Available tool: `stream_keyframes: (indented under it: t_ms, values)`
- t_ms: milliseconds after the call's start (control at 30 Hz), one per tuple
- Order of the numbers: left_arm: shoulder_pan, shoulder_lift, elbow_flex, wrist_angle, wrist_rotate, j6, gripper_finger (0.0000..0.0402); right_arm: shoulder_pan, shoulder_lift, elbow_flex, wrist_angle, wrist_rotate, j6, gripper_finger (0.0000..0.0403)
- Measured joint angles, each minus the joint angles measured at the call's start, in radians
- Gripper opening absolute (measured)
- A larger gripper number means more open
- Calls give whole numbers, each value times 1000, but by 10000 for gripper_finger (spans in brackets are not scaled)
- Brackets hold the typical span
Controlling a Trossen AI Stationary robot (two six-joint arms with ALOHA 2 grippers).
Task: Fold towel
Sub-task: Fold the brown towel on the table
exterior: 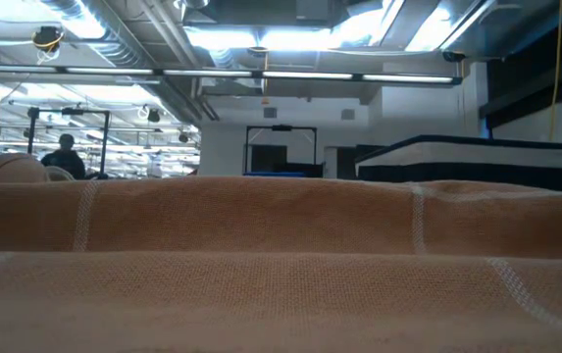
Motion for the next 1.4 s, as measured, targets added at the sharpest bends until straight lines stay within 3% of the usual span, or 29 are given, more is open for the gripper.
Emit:
stream_keyframes:
  t_ms: [367, 567, 767, 867, 1033, 1400]
  values:
    - [0, -1, -63, 62, 51, -36, 180, -10, 46, 1, -43, -24, 36, 163]
    - [1, 3, -64, 71, 67, 2, 103, -11, 55, 2, -59, -34, 35, 136]
    - [6, 9, -66, 66, 51, 18, 9, -11, 57, -1, -83, 3, 31, 45]
    - [5, 6, -62, 62, 24, -7, 9, -11, 58, -3, -91, 62, 26, 9]
    - [-3, -53, -36, 39, 30, -64, 4, -15, 51, 43, -140, 79, 26, 7]
    - [-54, -264, 91, -130, -61, -121, 1, -11, 29, 404, -418, 180, -6, 2]
